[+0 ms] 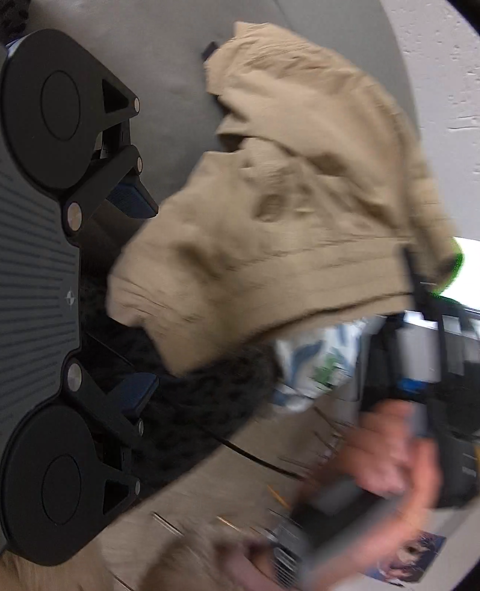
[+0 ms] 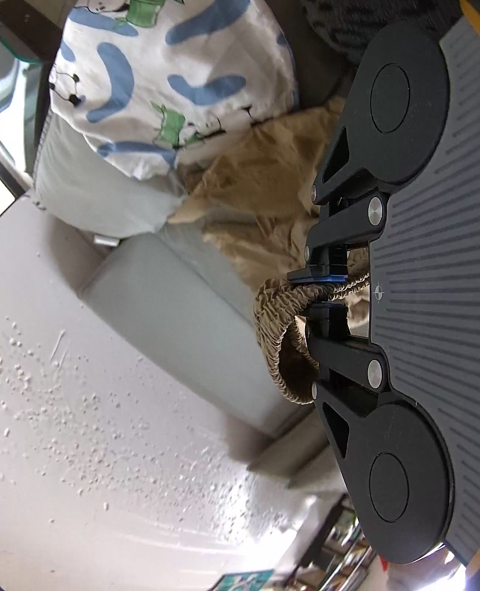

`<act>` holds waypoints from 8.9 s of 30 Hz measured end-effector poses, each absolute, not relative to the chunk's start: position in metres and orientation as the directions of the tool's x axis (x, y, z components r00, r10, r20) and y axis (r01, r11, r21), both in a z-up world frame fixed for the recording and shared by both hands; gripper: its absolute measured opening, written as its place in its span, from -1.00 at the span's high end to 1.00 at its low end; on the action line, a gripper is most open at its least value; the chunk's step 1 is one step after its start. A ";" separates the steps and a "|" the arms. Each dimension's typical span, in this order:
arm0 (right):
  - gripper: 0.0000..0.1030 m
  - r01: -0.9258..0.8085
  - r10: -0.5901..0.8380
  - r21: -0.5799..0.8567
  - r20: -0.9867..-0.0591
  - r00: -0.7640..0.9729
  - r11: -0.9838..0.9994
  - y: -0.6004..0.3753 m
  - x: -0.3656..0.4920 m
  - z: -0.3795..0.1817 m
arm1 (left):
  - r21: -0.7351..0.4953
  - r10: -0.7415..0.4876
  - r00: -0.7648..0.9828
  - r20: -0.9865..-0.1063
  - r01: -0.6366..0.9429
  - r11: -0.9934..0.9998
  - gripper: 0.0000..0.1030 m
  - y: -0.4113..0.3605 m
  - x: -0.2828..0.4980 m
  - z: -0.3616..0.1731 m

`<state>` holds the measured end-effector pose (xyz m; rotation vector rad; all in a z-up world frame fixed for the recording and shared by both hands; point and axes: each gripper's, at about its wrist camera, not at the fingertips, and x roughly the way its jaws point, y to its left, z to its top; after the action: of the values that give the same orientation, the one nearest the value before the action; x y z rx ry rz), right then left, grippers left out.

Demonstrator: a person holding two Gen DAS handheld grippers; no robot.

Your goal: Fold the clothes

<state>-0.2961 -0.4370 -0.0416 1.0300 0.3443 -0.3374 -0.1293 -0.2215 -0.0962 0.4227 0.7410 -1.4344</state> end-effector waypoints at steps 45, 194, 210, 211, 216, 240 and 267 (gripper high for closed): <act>0.79 0.611 -0.564 0.789 -0.476 0.674 0.064 -0.493 -0.466 -0.085 | -0.910 -0.788 -0.464 -0.405 0.289 0.298 -0.46 -0.330 -0.110 -0.130; 0.36 0.306 0.123 0.518 -0.638 0.760 0.799 -0.380 -0.131 -0.164 | -0.188 -0.423 0.342 -0.839 0.548 0.815 -0.35 -0.174 0.038 -0.177; 0.36 0.216 0.187 0.550 -0.585 0.789 0.807 -0.363 -0.131 -0.141 | -0.239 -0.468 0.324 -0.822 0.550 0.800 -0.43 -0.162 0.029 -0.146; 0.35 0.209 0.192 0.551 -0.581 0.791 0.808 -0.361 -0.131 -0.139 | -0.242 -0.472 0.326 -0.819 0.549 0.800 -0.43 -0.160 0.027 -0.144; 0.35 0.164 0.229 0.576 -0.548 0.804 0.801 -0.351 -0.135 -0.115 | -0.265 -0.496 0.356 -0.792 0.532 0.804 -0.43 -0.148 0.023 -0.124; -0.18 0.163 0.124 0.364 -0.648 0.752 0.917 -0.315 0.079 0.057 | -0.462 -0.403 0.580 -0.708 0.052 0.885 -0.53 -0.077 0.252 -0.087; 0.39 0.306 -0.070 0.098 -0.866 0.495 0.947 -0.359 0.420 -0.181 | -0.470 -0.389 0.607 -0.693 0.028 0.882 -0.38 -0.082 0.386 -0.176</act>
<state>0.4202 -0.3587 -0.1807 0.2524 1.0305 -0.2310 0.3863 -0.0820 -0.1762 -0.4414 0.8925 -0.2500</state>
